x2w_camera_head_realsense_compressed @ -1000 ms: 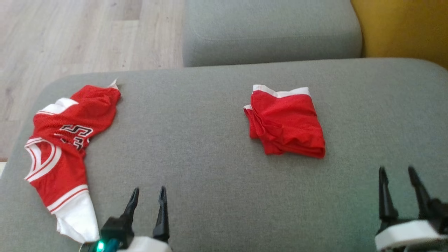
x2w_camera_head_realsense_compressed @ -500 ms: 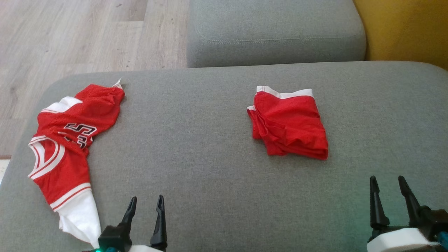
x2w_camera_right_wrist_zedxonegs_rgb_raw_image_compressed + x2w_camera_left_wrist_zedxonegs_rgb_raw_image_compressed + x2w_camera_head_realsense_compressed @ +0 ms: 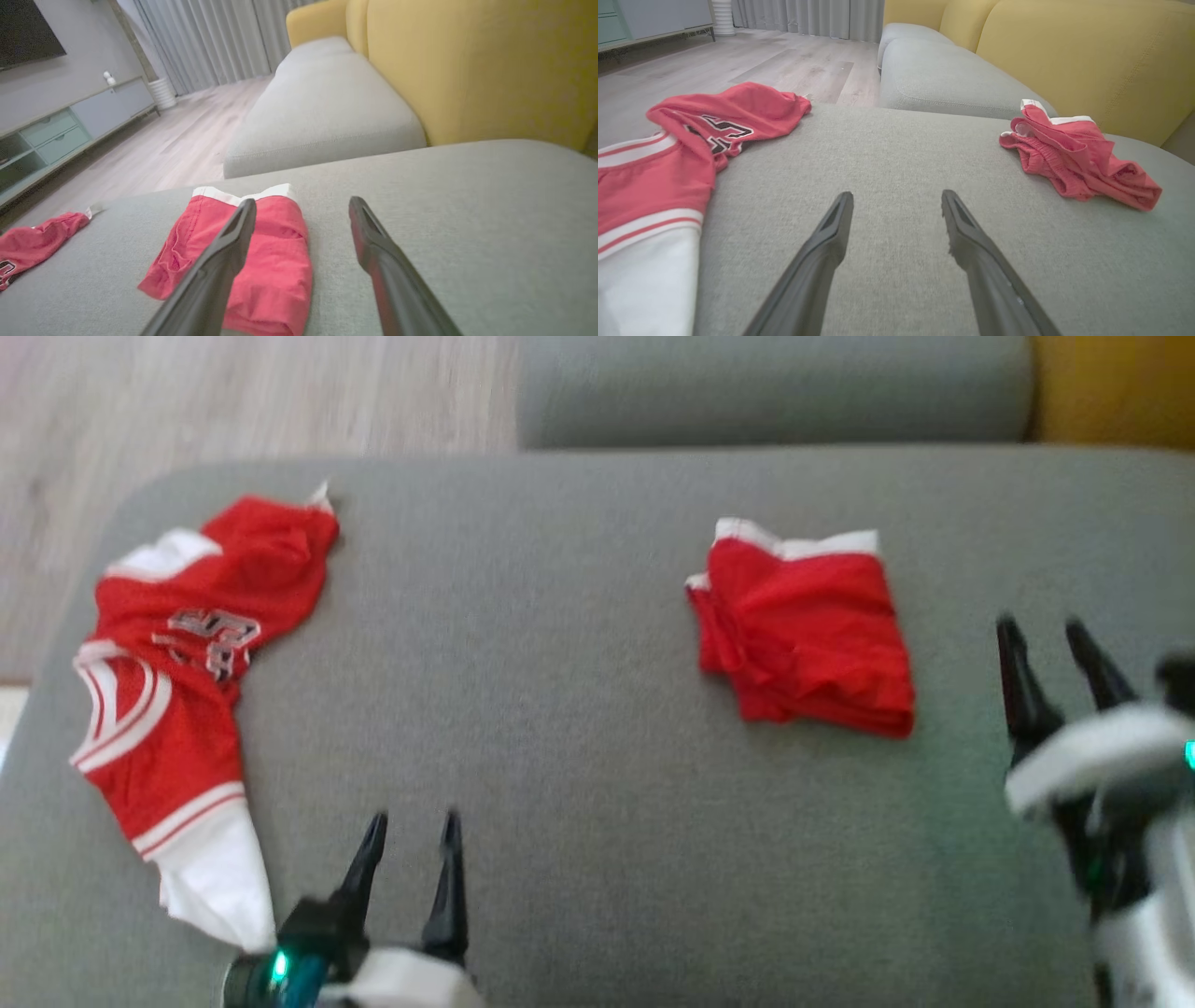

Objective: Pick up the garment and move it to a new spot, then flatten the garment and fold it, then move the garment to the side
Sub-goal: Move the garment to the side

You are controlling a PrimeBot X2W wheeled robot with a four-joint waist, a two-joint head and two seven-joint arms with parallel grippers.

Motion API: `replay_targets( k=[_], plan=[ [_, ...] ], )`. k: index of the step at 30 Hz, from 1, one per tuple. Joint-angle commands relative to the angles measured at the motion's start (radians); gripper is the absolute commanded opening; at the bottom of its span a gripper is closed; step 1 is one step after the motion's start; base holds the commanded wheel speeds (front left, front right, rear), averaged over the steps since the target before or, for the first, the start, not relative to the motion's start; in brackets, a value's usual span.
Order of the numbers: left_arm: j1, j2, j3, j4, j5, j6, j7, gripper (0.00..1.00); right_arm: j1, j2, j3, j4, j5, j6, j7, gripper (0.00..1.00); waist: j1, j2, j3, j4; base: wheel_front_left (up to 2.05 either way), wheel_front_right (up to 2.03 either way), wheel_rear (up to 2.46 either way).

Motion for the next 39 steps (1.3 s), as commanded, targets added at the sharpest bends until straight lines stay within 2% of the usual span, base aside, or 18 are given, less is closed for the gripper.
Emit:
replay_targets(
  k=[1,5,7,13,18,20,25,31,35,39],
  plan=[
    [-0.086,-0.006,0.011,-0.041,-0.008,0.007,-0.012,1.0,-0.102,-0.033,0.024,-0.004,0.047,0.008,0.094,1.0,0.0,0.0,0.083,0.037,0.0,0.0,0.0],
    [-0.136,-0.006,-0.03,-0.041,-0.021,0.014,-0.012,1.0,-0.224,-0.051,0.017,0.111,0.122,0.008,0.284,1.0,0.0,0.0,0.153,0.081,0.0,0.0,0.0],
    [-0.158,-0.006,-0.048,-0.039,-0.028,0.019,-0.012,1.0,-0.269,-0.065,0.017,0.174,0.118,0.008,0.333,1.0,0.0,0.0,0.178,0.106,0.0,0.0,0.0],
    [-0.197,-0.006,-0.083,-0.04,-0.045,0.04,-0.012,1.0,-0.363,-0.083,-0.01,0.344,0.09,0.008,0.379,1.0,0.0,0.0,0.225,0.157,0.0,0.0,0.0],
    [-0.205,-0.006,-0.091,-0.04,-0.048,0.049,-0.012,1.0,-0.392,-0.085,-0.013,0.425,0.107,0.008,0.416,1.0,0.0,0.0,0.235,0.17,0.0,0.0,0.0],
    [-0.205,-0.006,-0.087,-0.044,-0.048,0.054,-0.012,1.0,-0.407,-0.08,-0.022,0.45,0.123,0.008,0.419,0.0,0.0,0.0,0.24,0.163,0.0,0.0,0.0],
    [-0.201,-0.006,-0.068,-0.057,-0.036,0.06,-0.012,1.0,-0.463,-0.096,-0.009,0.471,0.106,0.008,0.388,0.0,0.0,0.0,0.265,0.088,0.0,0.0,0.0],
    [-0.213,-0.004,-0.047,-0.061,0.012,0.041,-0.012,1.0,-0.54,-0.139,-0.019,0.498,0.072,0.008,0.356,0.0,0.0,0.0,0.308,-0.055,0.0,0.0,0.0],
    [-0.221,0.009,-0.033,-0.072,0.041,0.029,-0.012,1.0,-0.565,-0.145,-0.038,0.512,0.058,0.008,0.334,0.0,0.0,0.0,0.338,-0.142,0.0,0.0,0.0],
    [-0.228,0.019,-0.027,-0.082,0.059,0.019,-0.012,1.0,-0.581,-0.166,-0.064,0.542,0.038,0.008,0.297,0.0,0.0,0.0,0.353,-0.177,0.0,0.0,0.0]
  ],
)
